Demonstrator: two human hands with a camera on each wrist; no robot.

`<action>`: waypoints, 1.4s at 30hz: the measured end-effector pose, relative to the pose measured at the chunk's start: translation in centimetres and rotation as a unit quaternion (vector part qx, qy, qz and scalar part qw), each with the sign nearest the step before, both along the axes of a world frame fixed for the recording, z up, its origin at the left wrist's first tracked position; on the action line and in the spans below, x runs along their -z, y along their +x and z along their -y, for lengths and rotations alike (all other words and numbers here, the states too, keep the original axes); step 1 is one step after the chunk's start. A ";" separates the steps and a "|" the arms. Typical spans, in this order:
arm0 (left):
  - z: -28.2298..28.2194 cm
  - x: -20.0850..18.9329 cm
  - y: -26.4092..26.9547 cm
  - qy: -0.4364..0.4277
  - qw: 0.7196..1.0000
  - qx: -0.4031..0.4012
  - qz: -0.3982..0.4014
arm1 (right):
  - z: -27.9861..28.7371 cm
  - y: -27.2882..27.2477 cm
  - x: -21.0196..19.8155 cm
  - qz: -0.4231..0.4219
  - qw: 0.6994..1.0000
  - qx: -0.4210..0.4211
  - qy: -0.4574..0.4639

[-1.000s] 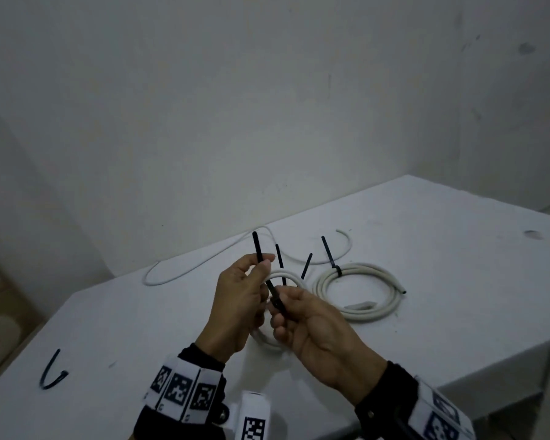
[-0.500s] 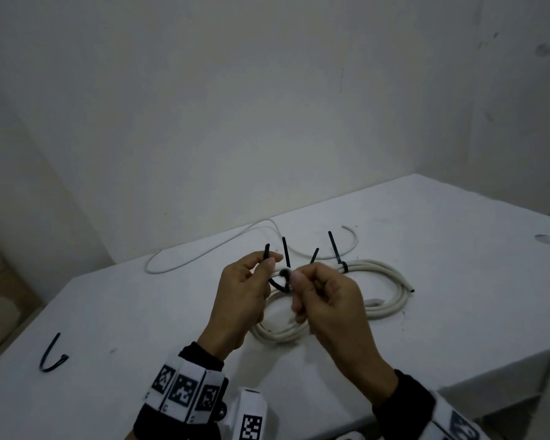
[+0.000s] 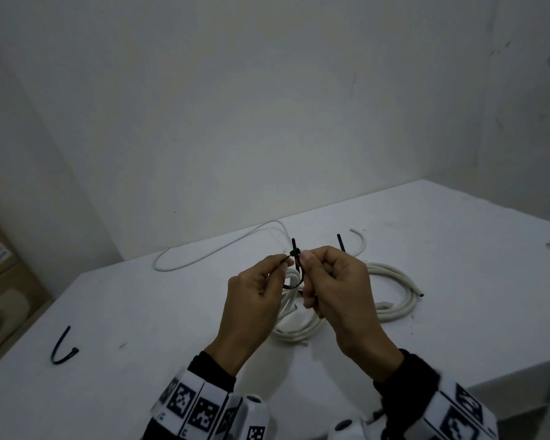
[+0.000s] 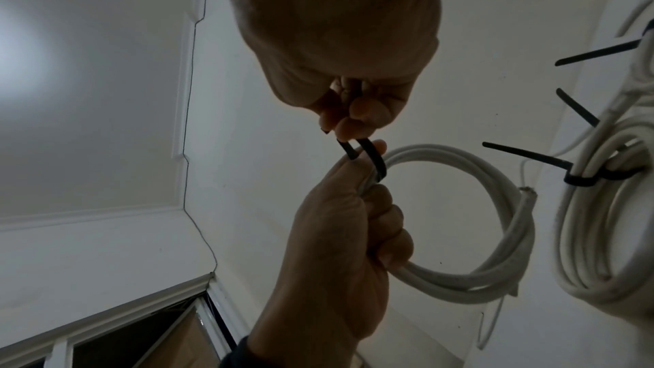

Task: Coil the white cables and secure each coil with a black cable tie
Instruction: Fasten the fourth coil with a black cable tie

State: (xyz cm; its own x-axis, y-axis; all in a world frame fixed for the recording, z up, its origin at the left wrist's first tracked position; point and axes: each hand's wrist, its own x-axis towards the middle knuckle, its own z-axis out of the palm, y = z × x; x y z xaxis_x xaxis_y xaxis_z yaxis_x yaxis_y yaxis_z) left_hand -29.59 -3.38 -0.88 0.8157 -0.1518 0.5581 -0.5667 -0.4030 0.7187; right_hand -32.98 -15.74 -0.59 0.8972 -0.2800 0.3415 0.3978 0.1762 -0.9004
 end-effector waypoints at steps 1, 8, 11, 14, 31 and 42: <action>0.0 0.0 -0.1 0.006 1.000 0.001 0.007 | 0.0 0.0 0.0 -0.002 1.000 0.000 -0.005; 0.3 -0.1 -0.4 0.031 0.999 -0.001 0.018 | 0.2 -0.1 0.4 -0.015 1.000 0.004 -0.017; 0.4 -0.1 -0.6 0.037 0.999 -0.006 0.017 | 0.2 -0.1 0.4 -0.015 1.000 0.009 -0.022; 0.5 -0.1 -0.7 0.040 0.999 -0.012 0.022 | 0.2 -0.2 0.4 -0.015 1.000 0.006 -0.001; 0.7 -1.0 -1.7 0.068 0.997 -0.014 0.025 | 0.3 0.7 1.3 -0.033 0.992 0.008 -0.124; -0.7 -3.0 -1.2 -0.057 0.923 0.116 -0.362 | 2.1 1.9 1.0 0.139 0.934 0.104 -0.313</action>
State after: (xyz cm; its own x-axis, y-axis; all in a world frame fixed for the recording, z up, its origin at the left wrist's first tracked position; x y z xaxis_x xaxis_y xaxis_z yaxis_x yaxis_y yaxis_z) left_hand -30.84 -2.70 2.10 0.9340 -0.3436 -0.0982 0.0176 -0.2301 0.9730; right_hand -31.07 -17.81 -1.58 0.6984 -0.1061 0.7078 0.5979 -0.4572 -0.6584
